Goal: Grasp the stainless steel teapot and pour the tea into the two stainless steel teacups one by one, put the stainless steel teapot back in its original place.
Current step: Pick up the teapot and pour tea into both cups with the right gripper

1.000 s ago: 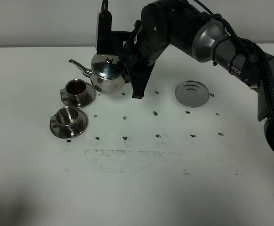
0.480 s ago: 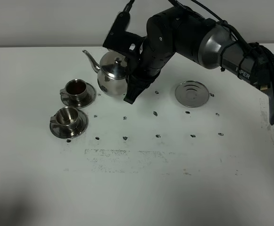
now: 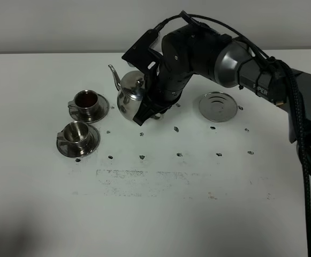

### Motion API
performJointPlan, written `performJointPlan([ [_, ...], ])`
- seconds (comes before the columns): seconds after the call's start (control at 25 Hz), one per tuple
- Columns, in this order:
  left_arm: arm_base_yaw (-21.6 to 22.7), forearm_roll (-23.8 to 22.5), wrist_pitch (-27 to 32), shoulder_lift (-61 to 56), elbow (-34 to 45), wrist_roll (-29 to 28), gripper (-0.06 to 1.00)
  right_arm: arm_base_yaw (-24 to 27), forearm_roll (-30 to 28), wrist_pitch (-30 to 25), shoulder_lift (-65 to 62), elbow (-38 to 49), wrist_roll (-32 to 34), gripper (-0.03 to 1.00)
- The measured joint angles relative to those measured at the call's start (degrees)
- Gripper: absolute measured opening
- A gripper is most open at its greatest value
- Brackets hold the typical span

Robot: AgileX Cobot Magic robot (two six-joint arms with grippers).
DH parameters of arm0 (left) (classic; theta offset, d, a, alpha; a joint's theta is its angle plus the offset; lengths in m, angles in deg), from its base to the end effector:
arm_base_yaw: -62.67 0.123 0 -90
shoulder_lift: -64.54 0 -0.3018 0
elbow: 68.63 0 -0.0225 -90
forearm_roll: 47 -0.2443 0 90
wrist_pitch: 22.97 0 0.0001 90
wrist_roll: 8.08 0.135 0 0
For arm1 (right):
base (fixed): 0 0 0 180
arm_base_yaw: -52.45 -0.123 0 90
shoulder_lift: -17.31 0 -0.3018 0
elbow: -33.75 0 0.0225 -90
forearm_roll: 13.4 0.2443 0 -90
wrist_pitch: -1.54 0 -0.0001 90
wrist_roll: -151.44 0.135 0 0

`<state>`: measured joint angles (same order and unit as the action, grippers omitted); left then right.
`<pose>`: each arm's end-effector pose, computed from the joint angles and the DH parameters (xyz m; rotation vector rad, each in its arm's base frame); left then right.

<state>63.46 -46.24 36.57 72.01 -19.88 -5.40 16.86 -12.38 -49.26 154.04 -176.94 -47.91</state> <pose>0.0129 -0.0014 0.2580 0.0338 2.0201 0.0226 0.4167 0.3005 0.1598 -1.2545 2.4381 0.1012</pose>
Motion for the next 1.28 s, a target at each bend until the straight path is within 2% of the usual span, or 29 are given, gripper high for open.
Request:
performJointPlan([
  [0.84, 0.0, 0.0, 0.0, 0.0, 0.0, 0.0, 0.61, -1.3, -1.0, 2.5, 2.6, -0.1, 1.5, 0.2],
  [1.28, 0.0, 0.0, 0.0, 0.0, 0.0, 0.0, 0.61, -2.0, -2.1, -0.8, 4.6, -4.4, 1.4, 0.2],
])
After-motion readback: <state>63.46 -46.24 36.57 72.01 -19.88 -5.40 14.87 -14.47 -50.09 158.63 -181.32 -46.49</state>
